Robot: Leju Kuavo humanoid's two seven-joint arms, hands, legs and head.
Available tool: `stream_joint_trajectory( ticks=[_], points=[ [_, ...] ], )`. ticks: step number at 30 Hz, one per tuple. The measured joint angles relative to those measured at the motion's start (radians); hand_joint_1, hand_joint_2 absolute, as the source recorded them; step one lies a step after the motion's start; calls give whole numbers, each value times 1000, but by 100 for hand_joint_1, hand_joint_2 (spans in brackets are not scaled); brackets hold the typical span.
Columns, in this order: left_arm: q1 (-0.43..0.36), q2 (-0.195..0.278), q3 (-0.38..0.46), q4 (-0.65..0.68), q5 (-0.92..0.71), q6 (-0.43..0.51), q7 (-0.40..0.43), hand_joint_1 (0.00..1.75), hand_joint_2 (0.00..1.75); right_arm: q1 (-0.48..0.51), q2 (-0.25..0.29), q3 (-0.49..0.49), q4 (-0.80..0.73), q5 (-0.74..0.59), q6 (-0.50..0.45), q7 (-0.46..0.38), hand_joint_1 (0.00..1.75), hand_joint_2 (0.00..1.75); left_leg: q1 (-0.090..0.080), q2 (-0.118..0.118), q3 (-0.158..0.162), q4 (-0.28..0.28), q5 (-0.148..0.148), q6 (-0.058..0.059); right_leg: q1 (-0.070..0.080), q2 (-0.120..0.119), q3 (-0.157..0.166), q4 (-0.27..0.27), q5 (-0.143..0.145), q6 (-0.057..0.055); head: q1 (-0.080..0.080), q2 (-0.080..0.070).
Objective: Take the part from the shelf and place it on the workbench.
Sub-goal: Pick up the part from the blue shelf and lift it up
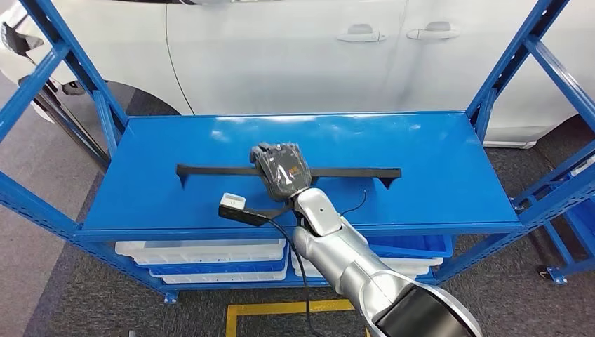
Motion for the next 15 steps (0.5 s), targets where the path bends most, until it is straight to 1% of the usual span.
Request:
stream_joint_trajectory(
  ticks=[2,3,4,5,7,8,9,10,11,12,13,14,15],
  points=[
    [-1,-6,17,0,17,-2,-20,0,175,16,-1,-57,-108,-175,12,-106,175,175,0,-3,-3,-1,0,12,1,-1,-5,3,-1,9,0,0],
    [0,-9,27,0,25,-4,-34,0,175,26,-4,-82,-176,-284,32,-144,175,175,1,-4,-3,-3,1,18,0,-1,-7,8,-7,14,0,0],
    [1,-13,38,0,32,-4,-50,0,175,37,-11,-107,-263,-407,61,-176,175,175,2,-4,-3,-4,2,24,-2,-2,-15,27,-21,20,1,0],
    [3,-16,47,0,33,-4,-61,0,175,49,-21,-125,-354,-514,95,-190,175,175,3,-4,-2,-6,3,30,-3,-2,-31,65,-45,26,2,0],
    [6,-19,62,0,34,-3,-71,0,175,76,-49,-151,-534,-667,153,-195,175,175,3,-4,-3,-6,2,37,-7,-2,-93,197,-110,35,4,0],
    [8,-20,68,0,34,-3,-71,0,175,91,-62,-161,-612,-708,173,-192,175,175,2,-4,-3,-6,1,39,-9,-2,-125,259,-131,37,4,0],
    [11,-21,73,0,35,-3,-72,0,175,105,-74,-169,-677,-731,185,-189,175,175,2,-4,-2,-6,0,39,-10,-2,-145,295,-135,38,5,0],
    [12,-22,78,0,35,-3,-72,0,175,117,-83,-175,-730,-741,191,-188,175,175,1,-4,0,-6,-1,39,-11,-2,-145,286,-116,37,4,0],
    [12,-24,81,0,35,-2,-72,0,175,126,-90,-178,-776,-752,194,-191,175,175,0,-4,2,-5,-3,39,-12,-2,-126,239,-81,33,5,0],
    [12,-26,83,0,35,1,-72,0,175,133,-94,-180,-813,-768,194,-200,175,175,0,-4,5,-6,-4,38,-11,-2,-94,165,-39,28,4,0],
    [10,-28,86,0,34,5,-71,0,175,139,-99,-182,-851,-798,195,-213,175,175,-2,-4,6,-5,-6,36,-9,-2,-62,94,-9,22,4,0],
    [9,-30,89,0,34,8,-70,0,175,146,-104,-183,-888,-838,197,-226,175,175,-4,-5,6,-5,-7,33,-6,-2,-39,41,10,17,4,0],
    [8,-32,93,0,32,12,-69,0,175,156,-110,-184,-929,-888,204,-235,175,175,-5,-5,5,-5,-8,29,-3,-2,-26,11,17,14,3,0]
  ],
)
